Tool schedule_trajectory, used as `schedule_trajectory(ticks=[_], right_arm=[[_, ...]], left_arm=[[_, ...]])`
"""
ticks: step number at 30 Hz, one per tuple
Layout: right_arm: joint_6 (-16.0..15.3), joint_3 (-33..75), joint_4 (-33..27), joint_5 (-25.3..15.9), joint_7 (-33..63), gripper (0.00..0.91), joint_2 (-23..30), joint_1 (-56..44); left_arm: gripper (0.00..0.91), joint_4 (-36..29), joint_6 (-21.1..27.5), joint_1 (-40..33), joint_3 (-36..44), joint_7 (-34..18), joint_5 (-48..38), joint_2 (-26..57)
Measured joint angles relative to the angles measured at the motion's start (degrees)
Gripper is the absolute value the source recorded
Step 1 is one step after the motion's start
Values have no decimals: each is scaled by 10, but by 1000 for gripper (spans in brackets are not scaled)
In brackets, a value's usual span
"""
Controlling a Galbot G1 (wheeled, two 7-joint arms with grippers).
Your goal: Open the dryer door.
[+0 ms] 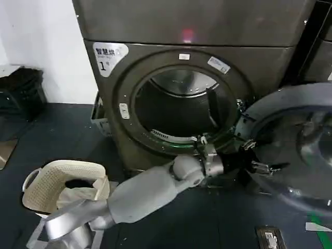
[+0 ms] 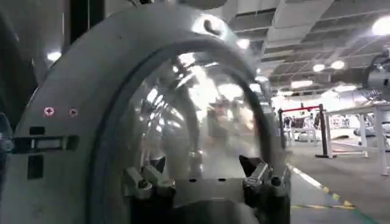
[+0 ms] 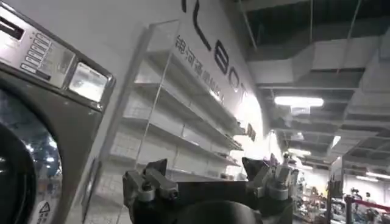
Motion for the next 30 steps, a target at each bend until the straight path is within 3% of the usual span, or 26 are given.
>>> schedule_trajectory(ticks=[20, 30], right_arm=[[5, 23, -9, 7, -2, 907, -11, -14], [7, 18, -7, 3, -1, 907, -16, -5]], left_arm=[[907, -28, -15, 9, -20, -1, -8, 36], [907, -106, -69, 42, -52, -23, -2, 144]])
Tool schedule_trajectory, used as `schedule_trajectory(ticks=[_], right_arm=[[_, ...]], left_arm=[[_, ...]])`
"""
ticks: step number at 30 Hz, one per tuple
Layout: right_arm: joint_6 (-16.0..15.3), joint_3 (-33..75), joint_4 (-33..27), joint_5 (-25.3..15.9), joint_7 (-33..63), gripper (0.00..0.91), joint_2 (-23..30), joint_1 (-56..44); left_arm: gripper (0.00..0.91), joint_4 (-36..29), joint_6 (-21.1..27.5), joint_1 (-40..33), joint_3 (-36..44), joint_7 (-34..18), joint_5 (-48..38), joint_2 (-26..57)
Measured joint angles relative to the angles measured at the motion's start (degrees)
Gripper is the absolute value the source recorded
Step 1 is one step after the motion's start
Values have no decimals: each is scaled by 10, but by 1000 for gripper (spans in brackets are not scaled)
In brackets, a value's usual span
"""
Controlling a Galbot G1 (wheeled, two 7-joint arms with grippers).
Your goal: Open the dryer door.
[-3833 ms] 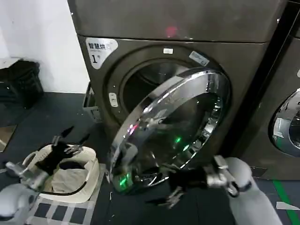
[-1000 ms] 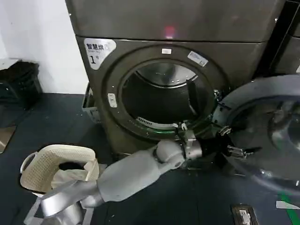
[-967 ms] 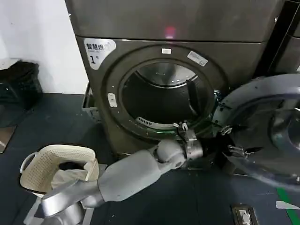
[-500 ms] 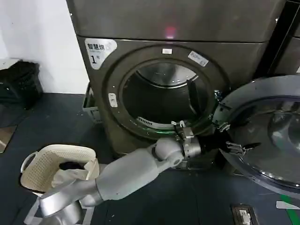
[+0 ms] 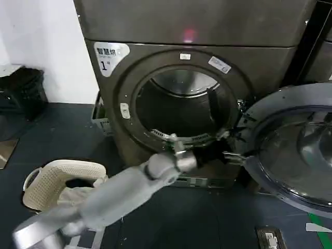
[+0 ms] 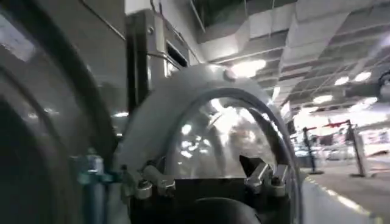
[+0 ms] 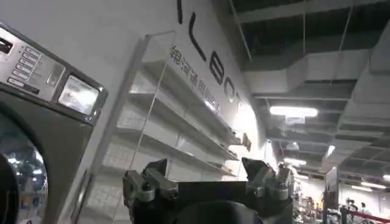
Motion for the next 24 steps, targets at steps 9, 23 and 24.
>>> schedule_trajectory(ticks=[9, 23, 24], right_arm=[[5, -1, 4, -25, 10, 907, -10, 16], [11, -32, 15, -47, 20, 907, -14, 54], [12, -35, 15, -53, 19, 907, -13, 56]], left_arm=[[907, -98, 12, 65, -57, -22, -6, 147], [907, -176, 58, 238, -225, 46, -39, 412], [907, -176, 57, 245, -234, 56, -40, 431]])
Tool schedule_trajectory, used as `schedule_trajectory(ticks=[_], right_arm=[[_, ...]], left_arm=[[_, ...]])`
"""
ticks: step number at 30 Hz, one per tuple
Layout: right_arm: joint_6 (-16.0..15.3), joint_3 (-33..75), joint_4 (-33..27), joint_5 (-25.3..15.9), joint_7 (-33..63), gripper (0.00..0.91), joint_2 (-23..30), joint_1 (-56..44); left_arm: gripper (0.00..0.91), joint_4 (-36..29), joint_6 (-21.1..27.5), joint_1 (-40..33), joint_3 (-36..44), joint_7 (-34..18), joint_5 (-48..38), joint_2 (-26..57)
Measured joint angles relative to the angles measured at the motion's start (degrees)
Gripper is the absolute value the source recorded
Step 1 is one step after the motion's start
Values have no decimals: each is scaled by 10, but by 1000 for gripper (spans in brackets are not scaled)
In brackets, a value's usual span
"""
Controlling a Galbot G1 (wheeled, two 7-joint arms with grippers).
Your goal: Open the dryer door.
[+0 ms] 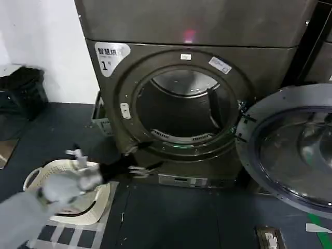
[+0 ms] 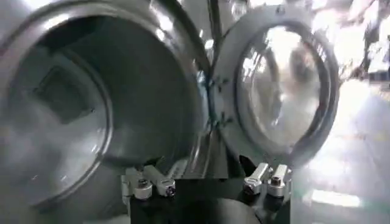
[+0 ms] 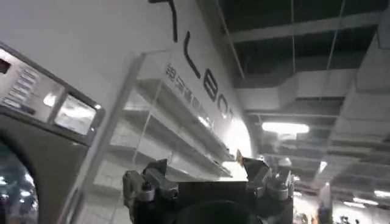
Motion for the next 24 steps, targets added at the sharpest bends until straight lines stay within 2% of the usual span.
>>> schedule_trajectory(ticks=[5, 10, 17, 24], right_arm=[[3, -8, -9, -8, -1, 907, -3, 12], [9, -15, -20, -11, -2, 907, -10, 20], [15, -21, -32, -14, -4, 907, -17, 23], [21, -17, -37, -19, -5, 907, -18, 18]], left_arm=[[907, -7, 26, 7, -27, 38, 31, 85], [907, 18, 45, 8, -30, 85, 88, 161], [907, 51, 43, 10, -41, 156, 188, 242], [907, 81, 24, 11, -41, 201, 330, 269]])
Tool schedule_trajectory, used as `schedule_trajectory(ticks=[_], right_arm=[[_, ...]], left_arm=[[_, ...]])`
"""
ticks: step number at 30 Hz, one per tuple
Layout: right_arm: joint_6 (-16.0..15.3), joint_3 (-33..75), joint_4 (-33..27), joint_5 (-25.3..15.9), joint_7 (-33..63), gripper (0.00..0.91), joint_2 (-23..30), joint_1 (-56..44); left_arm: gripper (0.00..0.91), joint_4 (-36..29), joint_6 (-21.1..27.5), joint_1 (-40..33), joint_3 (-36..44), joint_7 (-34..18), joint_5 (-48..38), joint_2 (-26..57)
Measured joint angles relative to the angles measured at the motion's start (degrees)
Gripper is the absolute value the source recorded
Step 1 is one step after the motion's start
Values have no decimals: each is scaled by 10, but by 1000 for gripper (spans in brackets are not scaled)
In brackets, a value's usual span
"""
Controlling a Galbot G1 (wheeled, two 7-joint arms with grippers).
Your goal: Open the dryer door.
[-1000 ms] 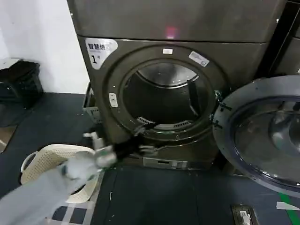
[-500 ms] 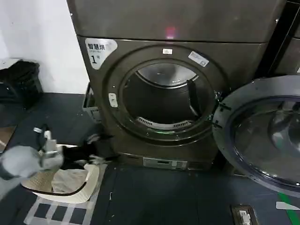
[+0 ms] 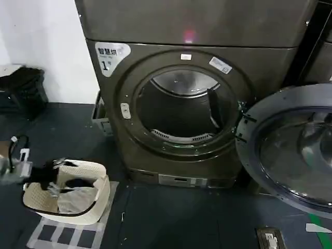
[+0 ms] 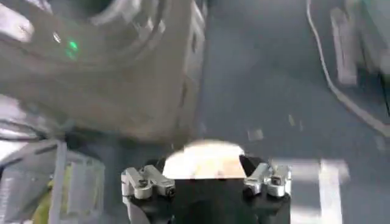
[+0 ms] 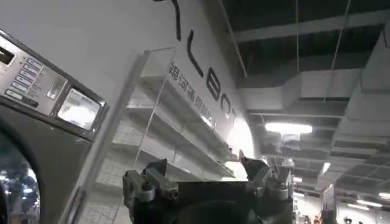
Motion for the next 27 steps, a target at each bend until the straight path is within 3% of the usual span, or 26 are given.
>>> schedule_trajectory(ticks=[15, 27], right_arm=[[7, 4, 3, -1, 0, 907, 10, -11], [11, 3, 12, -5, -9, 907, 20, -13]], left_arm=[[907, 52, -24, -2, -27, 44, 126, -3], [907, 55, -45, -2, -28, 55, 136, -5]])
